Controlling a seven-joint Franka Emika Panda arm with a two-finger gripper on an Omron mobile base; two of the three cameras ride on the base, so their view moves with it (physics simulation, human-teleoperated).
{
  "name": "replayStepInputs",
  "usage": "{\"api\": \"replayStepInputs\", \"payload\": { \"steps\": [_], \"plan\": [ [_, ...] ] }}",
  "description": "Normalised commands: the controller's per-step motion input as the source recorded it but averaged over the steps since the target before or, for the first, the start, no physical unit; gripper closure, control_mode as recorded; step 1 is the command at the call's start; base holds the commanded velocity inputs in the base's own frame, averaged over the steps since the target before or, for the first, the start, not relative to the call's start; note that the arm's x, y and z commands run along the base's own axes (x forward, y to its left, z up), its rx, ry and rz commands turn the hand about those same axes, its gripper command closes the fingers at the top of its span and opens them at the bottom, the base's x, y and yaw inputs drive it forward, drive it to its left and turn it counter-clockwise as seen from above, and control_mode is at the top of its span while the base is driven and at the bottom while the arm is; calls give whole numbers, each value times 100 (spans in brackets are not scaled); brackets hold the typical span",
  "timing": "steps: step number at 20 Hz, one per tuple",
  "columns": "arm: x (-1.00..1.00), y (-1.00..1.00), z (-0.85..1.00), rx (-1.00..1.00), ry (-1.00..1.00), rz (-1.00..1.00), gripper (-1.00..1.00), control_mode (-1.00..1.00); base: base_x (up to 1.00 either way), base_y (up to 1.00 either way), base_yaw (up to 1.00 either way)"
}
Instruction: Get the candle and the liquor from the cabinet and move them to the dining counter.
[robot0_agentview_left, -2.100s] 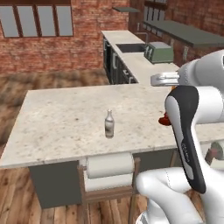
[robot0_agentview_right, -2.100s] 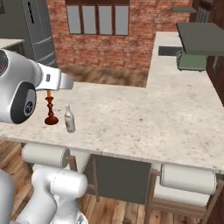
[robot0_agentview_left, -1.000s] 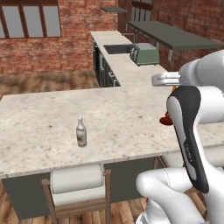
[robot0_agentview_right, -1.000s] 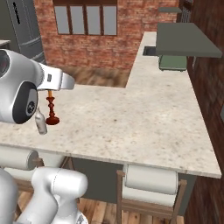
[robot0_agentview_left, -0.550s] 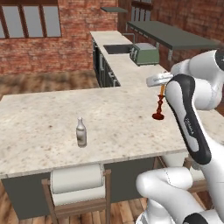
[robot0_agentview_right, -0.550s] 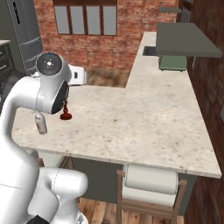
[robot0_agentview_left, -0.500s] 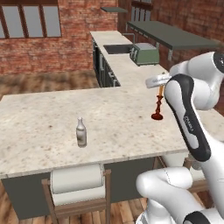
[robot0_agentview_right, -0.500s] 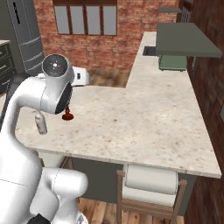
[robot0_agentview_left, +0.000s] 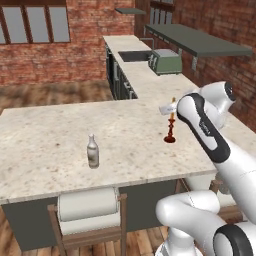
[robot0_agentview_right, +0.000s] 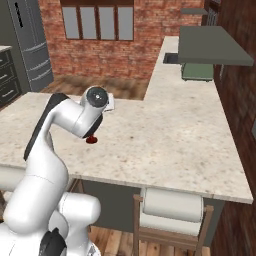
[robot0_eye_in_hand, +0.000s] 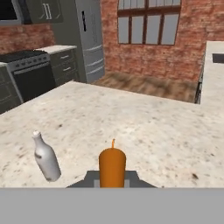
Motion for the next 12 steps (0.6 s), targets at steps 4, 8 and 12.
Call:
{"api": "replayStepInputs", "payload": {
  "steps": [4,8,12],
  "plan": [
    [32,0,-45,0,-15,2,100,-100,0,0,0],
    [12,4,-37,0,-19,0,100,-100,0,0,0],
    [15,17,-26,0,-7,0,100,-100,0,0,0]
  ]
}}
